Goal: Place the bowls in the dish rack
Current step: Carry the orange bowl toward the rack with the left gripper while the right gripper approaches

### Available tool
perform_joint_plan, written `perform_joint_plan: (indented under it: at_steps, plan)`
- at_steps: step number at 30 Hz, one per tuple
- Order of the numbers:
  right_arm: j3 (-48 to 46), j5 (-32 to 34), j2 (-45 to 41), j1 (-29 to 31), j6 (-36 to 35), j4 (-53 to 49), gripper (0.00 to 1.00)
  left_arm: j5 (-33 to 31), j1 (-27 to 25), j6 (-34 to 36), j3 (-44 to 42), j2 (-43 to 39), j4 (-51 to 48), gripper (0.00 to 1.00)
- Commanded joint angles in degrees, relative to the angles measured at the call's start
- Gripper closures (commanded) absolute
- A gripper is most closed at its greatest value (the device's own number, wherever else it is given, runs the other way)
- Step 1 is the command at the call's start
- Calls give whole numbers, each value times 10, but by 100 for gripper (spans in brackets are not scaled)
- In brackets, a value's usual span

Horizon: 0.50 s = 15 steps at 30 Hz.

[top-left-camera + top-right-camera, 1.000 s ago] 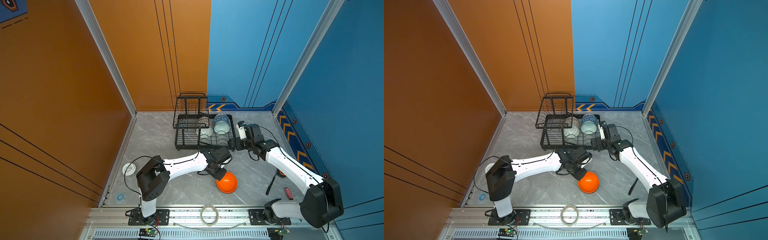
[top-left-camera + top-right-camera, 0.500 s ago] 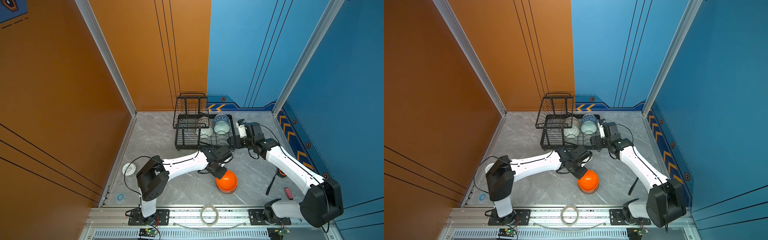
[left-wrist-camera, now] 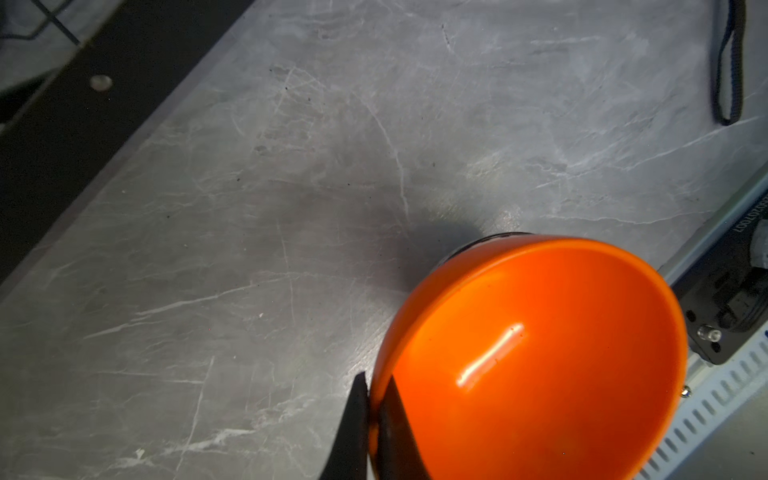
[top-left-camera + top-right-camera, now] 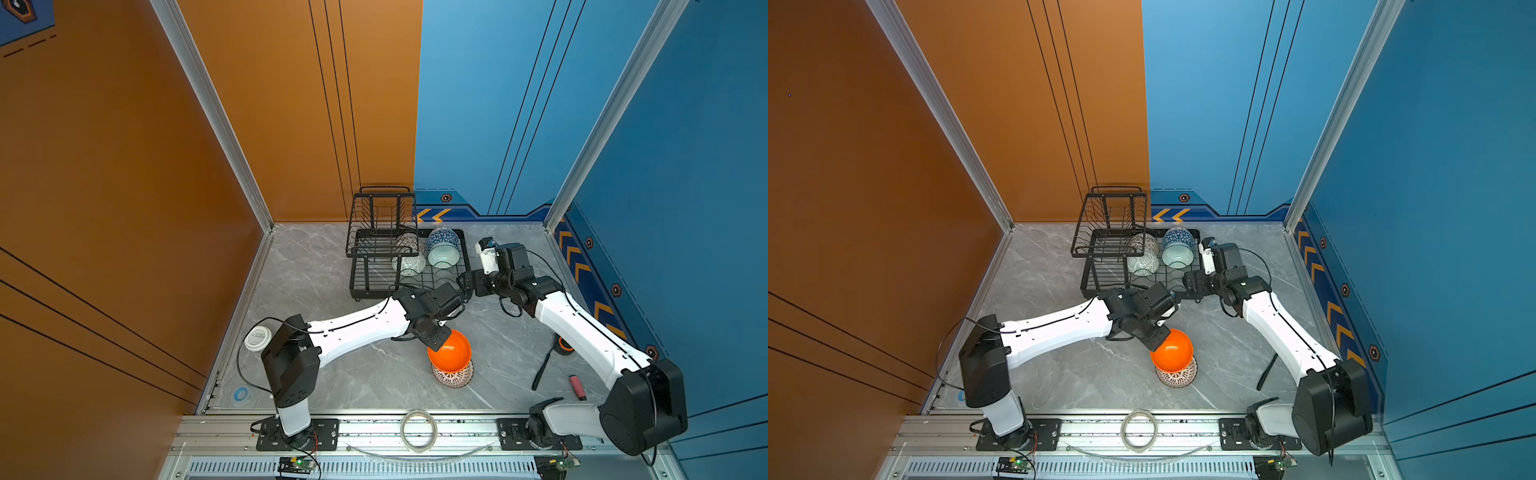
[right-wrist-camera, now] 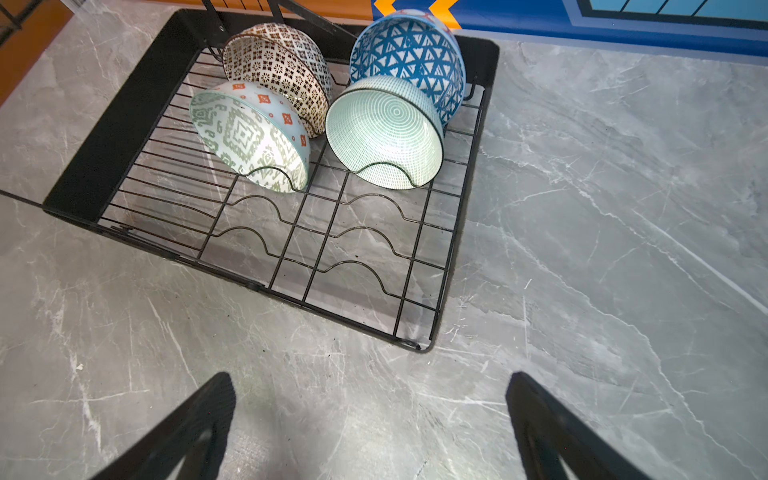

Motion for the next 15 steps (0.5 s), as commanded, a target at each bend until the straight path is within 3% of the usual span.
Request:
perform_joint_plan:
  at_steps: [1,8,15]
  plan:
    - [31,-53,-41,-24,22,-16,0,-41,14,9,22,-47,-12,100]
    - [68,-126,-85,-54,41,-50,0,-169,42,-12,31,-86,22,100]
    - [101,-216,-107,-54,86,-59,0,-234,72,-41,1,-116,188,100]
